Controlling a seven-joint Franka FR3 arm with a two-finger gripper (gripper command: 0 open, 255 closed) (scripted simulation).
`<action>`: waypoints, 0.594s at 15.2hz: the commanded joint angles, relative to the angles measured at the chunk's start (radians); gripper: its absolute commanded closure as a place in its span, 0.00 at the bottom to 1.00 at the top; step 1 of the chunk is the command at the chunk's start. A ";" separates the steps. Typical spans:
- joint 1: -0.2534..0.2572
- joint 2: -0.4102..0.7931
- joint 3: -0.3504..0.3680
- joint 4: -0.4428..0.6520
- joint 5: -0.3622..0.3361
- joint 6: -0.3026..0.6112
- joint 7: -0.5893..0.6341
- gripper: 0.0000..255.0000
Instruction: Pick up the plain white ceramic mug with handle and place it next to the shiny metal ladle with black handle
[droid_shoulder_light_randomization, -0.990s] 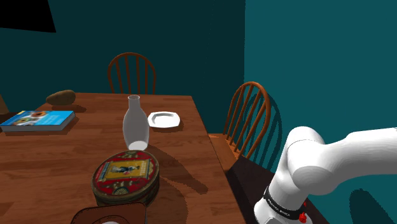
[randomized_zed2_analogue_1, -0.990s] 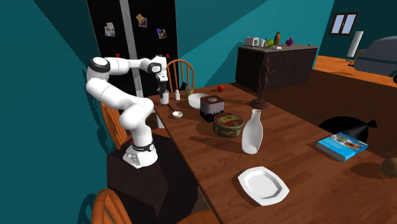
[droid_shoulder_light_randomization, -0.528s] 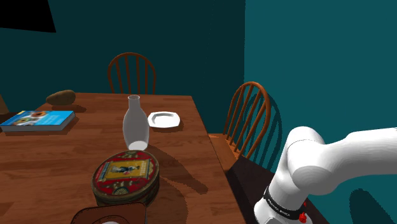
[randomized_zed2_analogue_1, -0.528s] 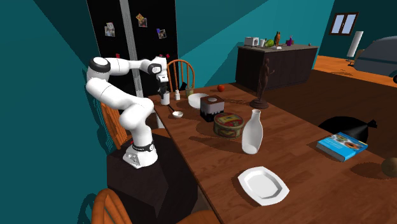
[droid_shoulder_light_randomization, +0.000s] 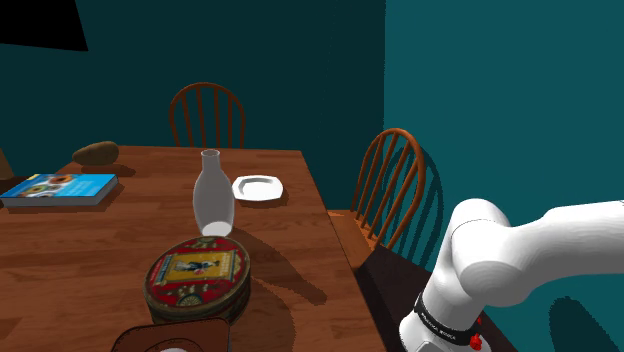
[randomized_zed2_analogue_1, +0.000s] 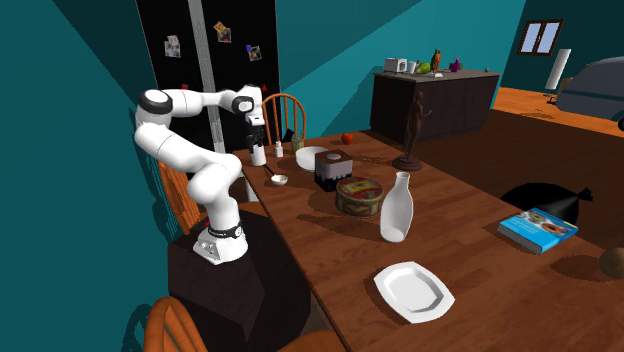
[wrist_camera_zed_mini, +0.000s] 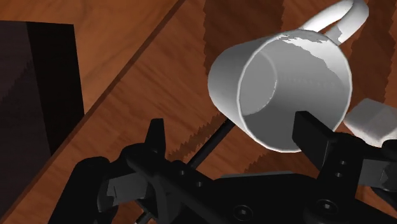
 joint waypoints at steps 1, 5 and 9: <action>0.115 -0.011 -0.031 0.024 -0.027 -0.037 0.011 0.00; 0.112 -0.023 -0.054 0.037 -0.030 -0.068 0.009 0.00; 0.108 -0.036 -0.057 0.038 -0.021 -0.077 0.005 0.00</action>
